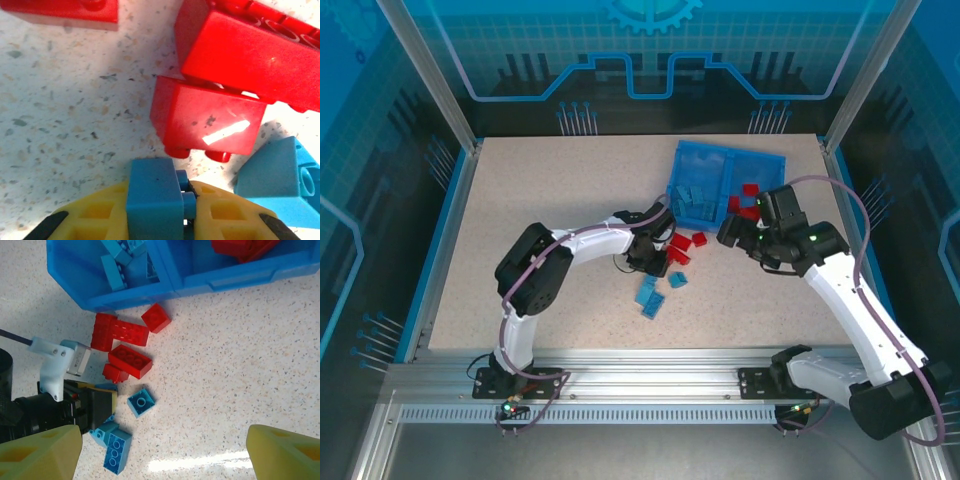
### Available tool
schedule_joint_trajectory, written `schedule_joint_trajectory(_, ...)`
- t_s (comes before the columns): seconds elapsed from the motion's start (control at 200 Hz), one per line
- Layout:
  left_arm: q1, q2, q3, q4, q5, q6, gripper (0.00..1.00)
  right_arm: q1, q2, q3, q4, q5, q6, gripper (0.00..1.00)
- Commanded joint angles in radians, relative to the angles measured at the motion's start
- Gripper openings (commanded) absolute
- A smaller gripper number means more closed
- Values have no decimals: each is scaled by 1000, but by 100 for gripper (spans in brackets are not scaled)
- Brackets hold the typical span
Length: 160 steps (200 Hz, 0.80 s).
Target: Sort the legos into containers by color
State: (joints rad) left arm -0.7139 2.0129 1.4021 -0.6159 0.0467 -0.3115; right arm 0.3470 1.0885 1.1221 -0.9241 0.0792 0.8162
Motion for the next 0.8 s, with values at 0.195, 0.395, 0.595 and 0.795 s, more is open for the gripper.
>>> schedule_joint_trajectory(0.195, -2, -284, 162, -3, -110, 27, 15, 18, -15, 23, 19, 50, 41, 87)
schedule_joint_trajectory(0.395, 16, -183, 330, 164, -146, 51, 10, 20, 0, 43, 49, 62, 66, 87)
schedule_joint_trajectory(0.595, 49, 98, 631, 174, -182, -4, 9, 29, 37, 111, 8, 45, 60, 87)
schedule_joint_trajectory(0.795, 56, 303, 797, 210, -165, -68, 15, 40, 32, 167, -57, 55, 56, 87)
